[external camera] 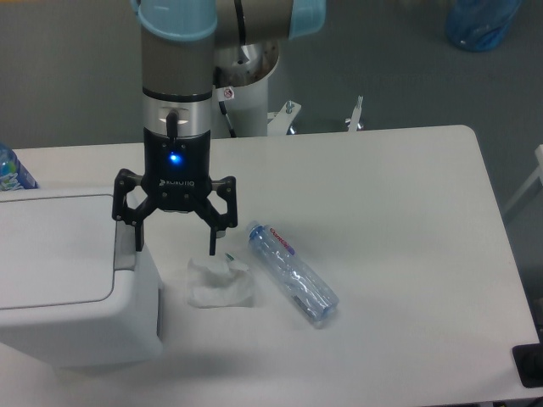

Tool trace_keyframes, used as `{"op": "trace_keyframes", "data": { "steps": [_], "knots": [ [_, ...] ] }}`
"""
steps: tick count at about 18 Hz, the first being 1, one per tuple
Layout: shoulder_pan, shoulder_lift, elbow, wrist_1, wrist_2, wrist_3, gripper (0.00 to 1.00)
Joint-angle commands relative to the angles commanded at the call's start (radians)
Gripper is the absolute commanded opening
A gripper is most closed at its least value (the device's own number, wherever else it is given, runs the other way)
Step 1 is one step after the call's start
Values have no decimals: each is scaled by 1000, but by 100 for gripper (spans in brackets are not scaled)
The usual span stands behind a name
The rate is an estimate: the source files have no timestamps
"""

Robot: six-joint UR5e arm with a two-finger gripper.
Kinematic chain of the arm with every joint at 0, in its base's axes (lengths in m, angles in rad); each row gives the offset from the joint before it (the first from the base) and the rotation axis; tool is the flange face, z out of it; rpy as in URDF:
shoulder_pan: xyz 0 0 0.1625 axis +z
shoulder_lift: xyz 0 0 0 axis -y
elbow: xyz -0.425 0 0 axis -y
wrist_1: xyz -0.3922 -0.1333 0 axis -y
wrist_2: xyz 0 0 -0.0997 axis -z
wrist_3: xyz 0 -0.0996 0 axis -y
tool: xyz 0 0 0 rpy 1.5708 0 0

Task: Open the trash can
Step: 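Lower the gripper fingers onto the trash can lid edge, then push the lid with the gripper finger to flip it open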

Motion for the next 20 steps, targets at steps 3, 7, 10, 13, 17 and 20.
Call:
{"op": "trace_keyframes", "data": {
  "steps": [3, 7, 10, 13, 17, 20],
  "knots": [
    [-6, -2, -2, 0, 0, 0, 100],
    [-12, -6, -2, 0, 2, 0, 100],
    [-12, -6, -3, 0, 2, 0, 100],
    [-14, -6, -3, 0, 2, 0, 100],
    [-14, -8, -3, 0, 2, 0, 100],
    [-14, -8, -3, -2, 2, 0, 100]
  ]
}}
